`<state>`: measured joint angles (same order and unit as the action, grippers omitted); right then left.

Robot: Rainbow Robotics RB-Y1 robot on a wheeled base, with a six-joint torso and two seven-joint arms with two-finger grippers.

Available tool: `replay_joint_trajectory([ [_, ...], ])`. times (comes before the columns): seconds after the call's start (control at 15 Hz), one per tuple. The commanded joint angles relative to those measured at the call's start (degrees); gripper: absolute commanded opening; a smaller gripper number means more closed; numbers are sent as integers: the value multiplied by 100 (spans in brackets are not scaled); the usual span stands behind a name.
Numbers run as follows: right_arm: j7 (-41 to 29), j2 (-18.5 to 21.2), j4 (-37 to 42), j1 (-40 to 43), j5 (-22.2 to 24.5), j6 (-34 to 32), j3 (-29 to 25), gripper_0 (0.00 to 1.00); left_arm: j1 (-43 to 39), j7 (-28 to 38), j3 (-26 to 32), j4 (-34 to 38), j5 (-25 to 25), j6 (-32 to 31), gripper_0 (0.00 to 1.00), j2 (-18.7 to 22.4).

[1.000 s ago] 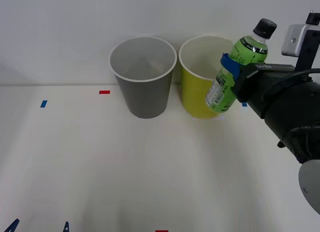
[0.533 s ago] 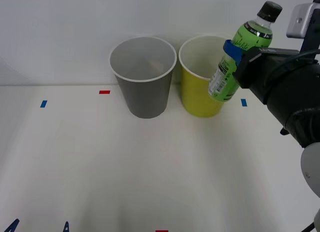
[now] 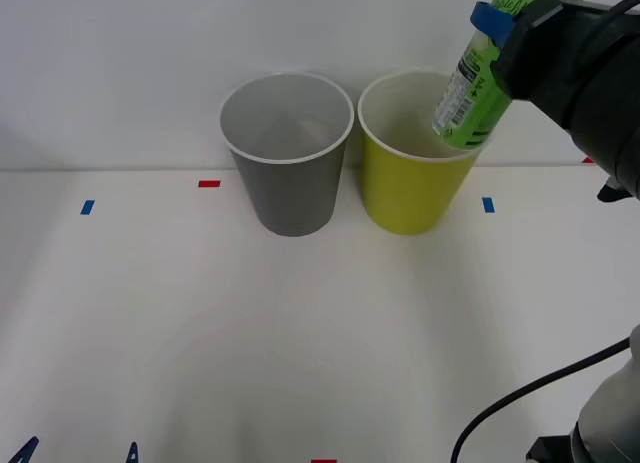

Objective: Put cans in the gray bin and PET bottles in the light green bin.

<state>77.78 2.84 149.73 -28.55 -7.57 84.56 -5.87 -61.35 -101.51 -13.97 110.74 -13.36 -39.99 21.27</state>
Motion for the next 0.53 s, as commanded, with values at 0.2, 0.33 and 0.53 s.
replay_joint_trajectory([
  [0.2, 44, 199, -901, -687, 89, -124, -213, 0, 0, 0, 0, 0, 0, 0, 100, 0],
  [0.33, 53, 252, -1402, -705, 53, -687, -195, 0, 0, 0, 0, 0, 0, 0, 100, 0],
  [0.53, 88, 375, -2053, -898, 18, -1153, -186, 0, 0, 0, 0, 0, 0, 0, 100, 0],
])
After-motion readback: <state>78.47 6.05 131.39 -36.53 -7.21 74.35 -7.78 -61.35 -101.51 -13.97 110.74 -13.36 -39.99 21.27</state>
